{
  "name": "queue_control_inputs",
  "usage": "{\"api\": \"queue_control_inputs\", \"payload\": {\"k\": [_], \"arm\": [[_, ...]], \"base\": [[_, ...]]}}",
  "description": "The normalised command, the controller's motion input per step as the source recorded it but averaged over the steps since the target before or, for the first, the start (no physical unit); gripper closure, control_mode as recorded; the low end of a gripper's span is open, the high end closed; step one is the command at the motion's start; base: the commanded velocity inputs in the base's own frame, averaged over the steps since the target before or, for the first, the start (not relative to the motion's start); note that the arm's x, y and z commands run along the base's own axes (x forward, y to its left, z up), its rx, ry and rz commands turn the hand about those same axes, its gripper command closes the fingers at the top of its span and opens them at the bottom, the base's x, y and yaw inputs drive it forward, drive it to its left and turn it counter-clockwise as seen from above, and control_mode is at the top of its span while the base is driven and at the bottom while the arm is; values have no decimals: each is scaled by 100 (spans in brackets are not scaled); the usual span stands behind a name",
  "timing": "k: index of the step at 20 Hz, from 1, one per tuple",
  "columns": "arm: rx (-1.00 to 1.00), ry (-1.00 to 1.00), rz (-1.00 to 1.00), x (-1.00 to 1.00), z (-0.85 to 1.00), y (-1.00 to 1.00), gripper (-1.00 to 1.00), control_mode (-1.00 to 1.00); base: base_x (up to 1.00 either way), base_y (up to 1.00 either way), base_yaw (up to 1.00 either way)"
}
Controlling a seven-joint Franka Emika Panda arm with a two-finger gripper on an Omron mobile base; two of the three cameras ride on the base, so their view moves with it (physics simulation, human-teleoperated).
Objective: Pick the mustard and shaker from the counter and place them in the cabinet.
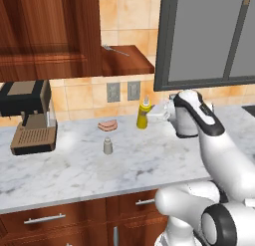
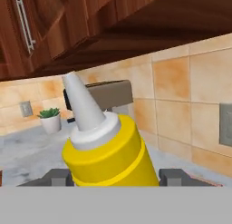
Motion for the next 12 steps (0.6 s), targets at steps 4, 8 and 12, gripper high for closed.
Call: {"api": "queue_control_inputs", "payload": {"k": [4,8,12], "arm": [[7,-1,-5,-27,100,2,100,-100],[5,-2,-19,-5,100,0,100,-100],[7,-1,-23,0,100,0,100,-100]], "base": [[0,0,0],[0,0,0],[0,0,0]]}}
